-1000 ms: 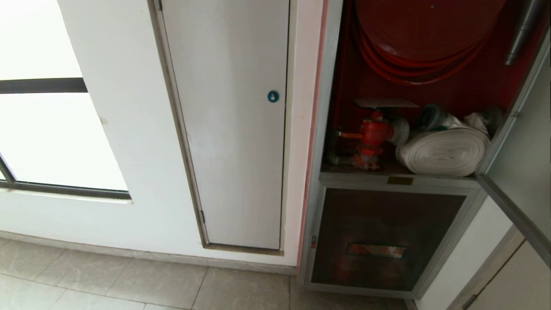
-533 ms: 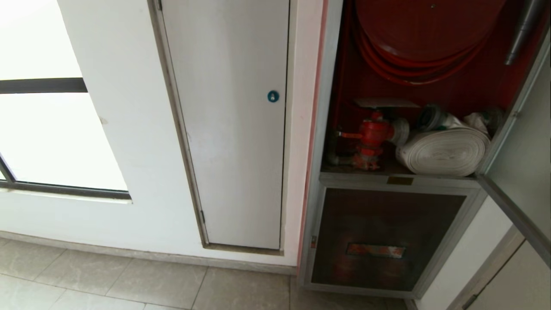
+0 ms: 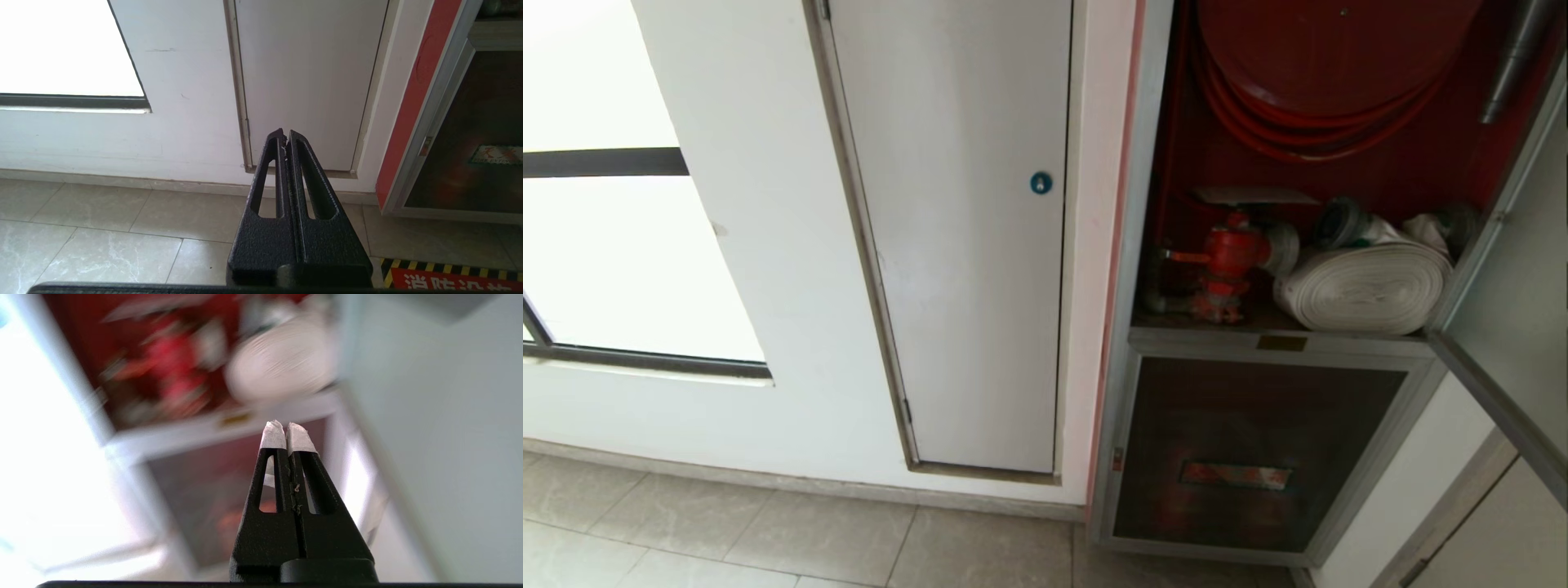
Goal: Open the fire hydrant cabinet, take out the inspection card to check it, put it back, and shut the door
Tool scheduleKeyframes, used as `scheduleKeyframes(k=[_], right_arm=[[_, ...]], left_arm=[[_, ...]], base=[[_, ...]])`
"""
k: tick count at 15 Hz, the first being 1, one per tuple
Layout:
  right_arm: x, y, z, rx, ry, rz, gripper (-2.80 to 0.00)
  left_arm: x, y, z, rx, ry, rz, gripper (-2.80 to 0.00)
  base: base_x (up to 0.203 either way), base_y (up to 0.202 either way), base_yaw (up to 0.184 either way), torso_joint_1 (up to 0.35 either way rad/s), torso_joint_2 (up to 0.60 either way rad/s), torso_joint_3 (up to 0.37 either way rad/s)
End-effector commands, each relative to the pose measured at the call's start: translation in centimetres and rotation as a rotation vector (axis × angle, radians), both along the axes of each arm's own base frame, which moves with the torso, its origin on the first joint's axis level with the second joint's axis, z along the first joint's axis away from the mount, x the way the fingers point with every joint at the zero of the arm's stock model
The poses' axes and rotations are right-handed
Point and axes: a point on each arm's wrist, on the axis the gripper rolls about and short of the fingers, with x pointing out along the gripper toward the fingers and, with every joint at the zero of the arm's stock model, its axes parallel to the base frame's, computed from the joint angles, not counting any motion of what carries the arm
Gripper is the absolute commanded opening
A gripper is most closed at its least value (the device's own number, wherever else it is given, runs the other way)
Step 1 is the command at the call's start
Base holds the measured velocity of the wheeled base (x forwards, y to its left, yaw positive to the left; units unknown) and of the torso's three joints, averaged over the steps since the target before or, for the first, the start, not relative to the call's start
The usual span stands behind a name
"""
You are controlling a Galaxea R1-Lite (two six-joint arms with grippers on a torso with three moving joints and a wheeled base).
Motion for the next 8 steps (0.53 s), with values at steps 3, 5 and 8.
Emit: scheduleKeyframes(k=[3, 5, 8], right_arm=[[-6.6, 2.6, -1.0, 0.006, 0.053, 0.253, -2.8], [-8.6, 3.0, -2.1, -0.007, 0.072, 0.313, -2.8], [-10.8, 3.1, -4.3, -0.034, 0.068, 0.398, -2.8]], left_arm=[[0.0, 0.0, -0.2, 0.0, 0.007, 0.0, -2.8], [0.0, 0.0, -0.2, 0.0, 0.005, 0.001, -2.8], [0.0, 0.0, -0.2, 0.0, 0.007, 0.001, -2.8]], base=[[0.0, 0.0, 0.0, 0.0, 0.0, 0.0], [0.0, 0.0, 0.0, 0.0, 0.0, 0.0], [0.0, 0.0, 0.0, 0.0, 0.0, 0.0]])
